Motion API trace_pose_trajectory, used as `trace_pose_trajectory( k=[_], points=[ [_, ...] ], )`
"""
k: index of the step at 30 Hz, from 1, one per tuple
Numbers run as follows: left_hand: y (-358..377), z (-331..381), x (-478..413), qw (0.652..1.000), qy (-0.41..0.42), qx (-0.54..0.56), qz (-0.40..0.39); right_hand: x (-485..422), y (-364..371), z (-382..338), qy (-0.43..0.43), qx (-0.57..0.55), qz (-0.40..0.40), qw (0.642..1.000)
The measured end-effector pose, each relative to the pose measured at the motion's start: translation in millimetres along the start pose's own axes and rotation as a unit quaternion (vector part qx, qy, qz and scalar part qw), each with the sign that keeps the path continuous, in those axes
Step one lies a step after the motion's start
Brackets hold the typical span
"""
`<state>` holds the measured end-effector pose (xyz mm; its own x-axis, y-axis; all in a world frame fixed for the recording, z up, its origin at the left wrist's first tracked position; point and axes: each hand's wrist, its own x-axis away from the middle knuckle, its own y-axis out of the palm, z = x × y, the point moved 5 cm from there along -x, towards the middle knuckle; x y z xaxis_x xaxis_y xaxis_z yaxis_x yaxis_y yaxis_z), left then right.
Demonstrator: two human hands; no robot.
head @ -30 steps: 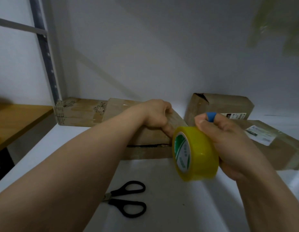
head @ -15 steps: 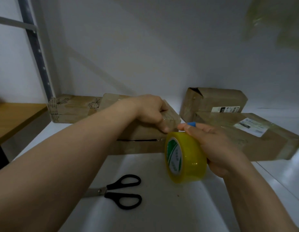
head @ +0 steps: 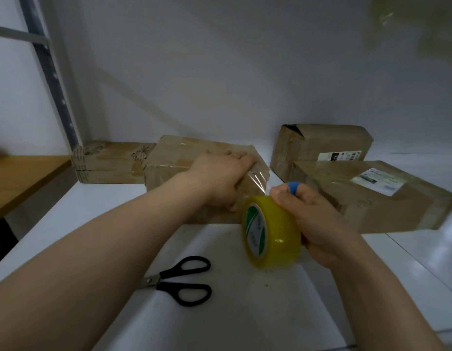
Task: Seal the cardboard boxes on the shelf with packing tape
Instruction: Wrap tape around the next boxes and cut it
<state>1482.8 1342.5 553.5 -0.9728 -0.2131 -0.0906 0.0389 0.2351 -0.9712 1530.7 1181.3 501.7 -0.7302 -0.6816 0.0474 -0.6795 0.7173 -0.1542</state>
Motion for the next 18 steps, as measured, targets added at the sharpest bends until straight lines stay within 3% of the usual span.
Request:
trace_pose_trajectory(
  k=[10, 18],
  points=[
    [-1.2, 0.8, -5.1, 0.998, -0.006, -0.045, 0.037, -3.5, 21.4, 3.2, -0.032, 0.015, 0.047, 0.998],
    [-10.6, 0.6, -4.2, 0.997, -0.008, -0.059, 0.041, -22.8, 27.7, 0.5, 0.058, -0.036, 0.039, 0.997]
  ],
)
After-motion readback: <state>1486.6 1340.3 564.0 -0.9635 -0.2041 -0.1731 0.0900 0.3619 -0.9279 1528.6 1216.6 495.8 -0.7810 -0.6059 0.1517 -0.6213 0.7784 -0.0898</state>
